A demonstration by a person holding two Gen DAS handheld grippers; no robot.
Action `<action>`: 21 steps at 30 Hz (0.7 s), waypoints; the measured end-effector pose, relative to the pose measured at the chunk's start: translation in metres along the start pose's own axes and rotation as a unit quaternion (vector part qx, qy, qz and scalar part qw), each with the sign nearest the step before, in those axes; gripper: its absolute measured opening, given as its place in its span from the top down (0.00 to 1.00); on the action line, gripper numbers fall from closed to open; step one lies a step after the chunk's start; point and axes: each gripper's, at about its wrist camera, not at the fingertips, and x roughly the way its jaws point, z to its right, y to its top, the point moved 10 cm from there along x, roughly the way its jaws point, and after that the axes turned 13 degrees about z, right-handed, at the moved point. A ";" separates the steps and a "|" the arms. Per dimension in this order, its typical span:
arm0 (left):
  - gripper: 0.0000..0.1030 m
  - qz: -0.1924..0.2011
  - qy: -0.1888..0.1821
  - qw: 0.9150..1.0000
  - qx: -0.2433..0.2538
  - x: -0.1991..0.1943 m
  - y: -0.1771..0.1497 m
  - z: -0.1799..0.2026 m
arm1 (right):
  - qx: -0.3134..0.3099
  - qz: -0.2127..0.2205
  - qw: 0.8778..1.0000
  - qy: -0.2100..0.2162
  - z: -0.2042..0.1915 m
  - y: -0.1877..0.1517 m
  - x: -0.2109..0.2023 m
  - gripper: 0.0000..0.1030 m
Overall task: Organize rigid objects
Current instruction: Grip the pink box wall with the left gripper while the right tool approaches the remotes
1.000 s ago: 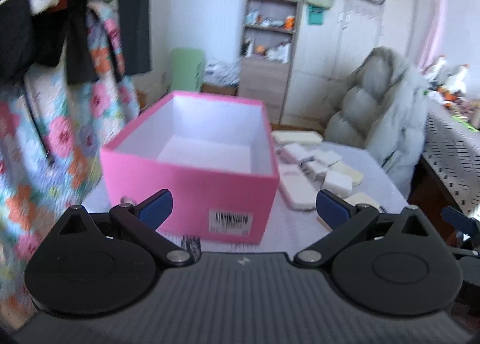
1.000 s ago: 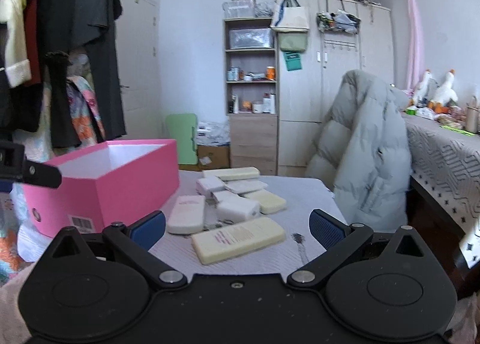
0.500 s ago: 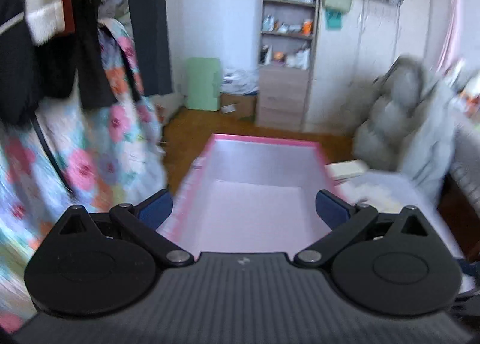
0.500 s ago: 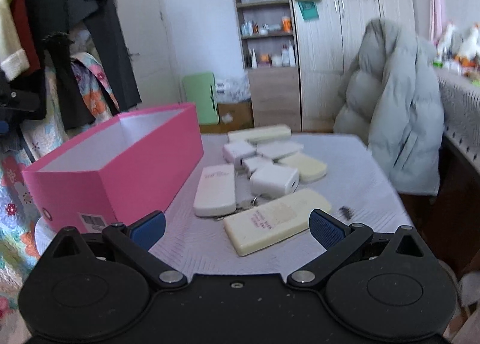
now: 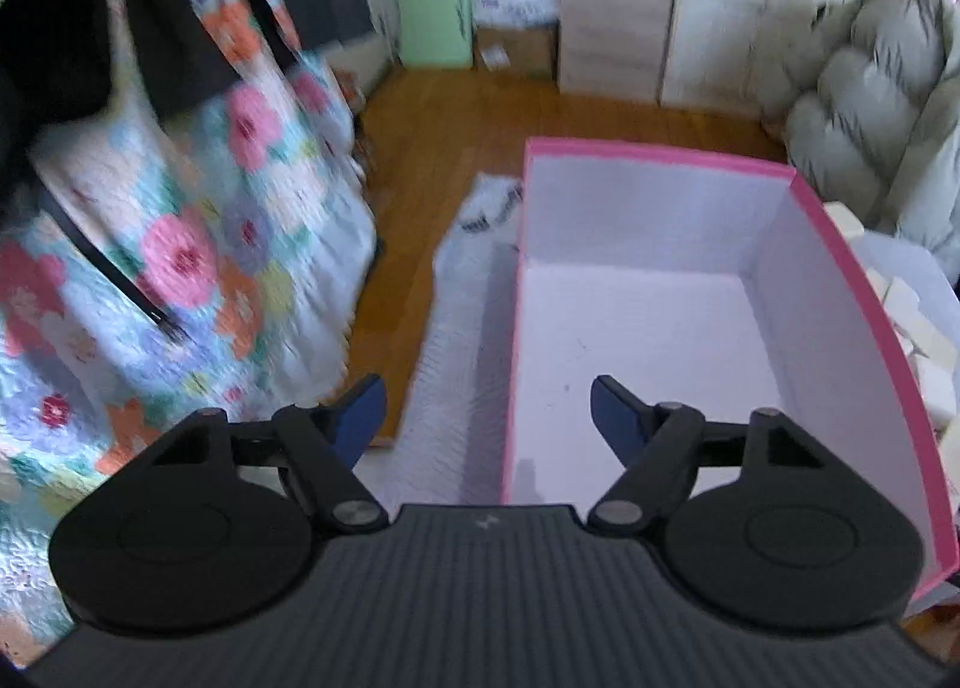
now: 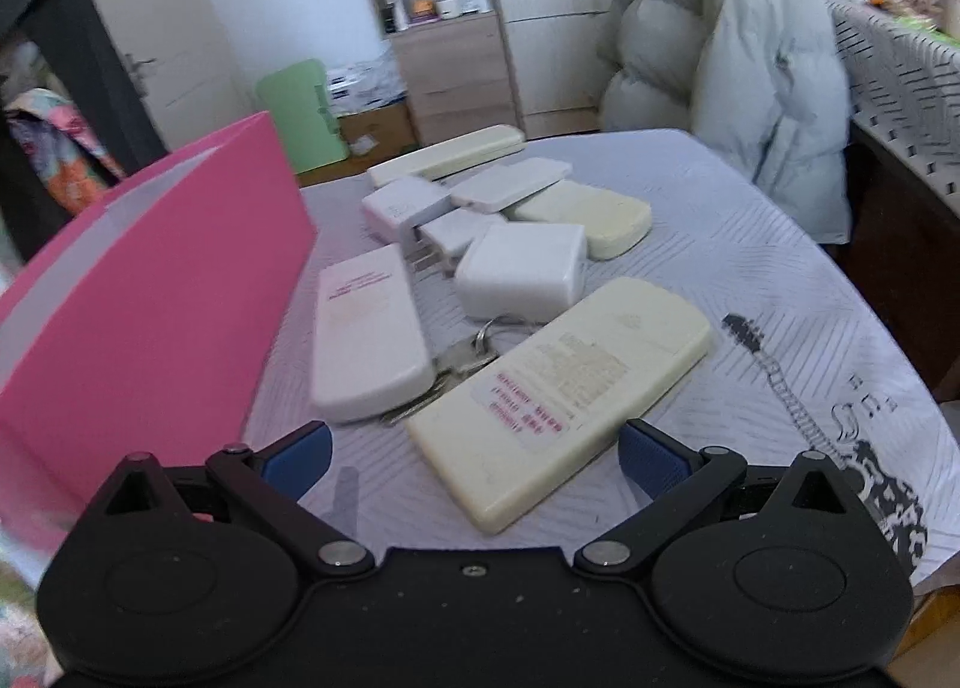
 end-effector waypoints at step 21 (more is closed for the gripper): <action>0.98 -0.004 -0.014 1.000 0.022 0.048 -0.003 0.011 | -0.081 -0.037 0.996 0.025 0.029 0.007 -0.009 0.26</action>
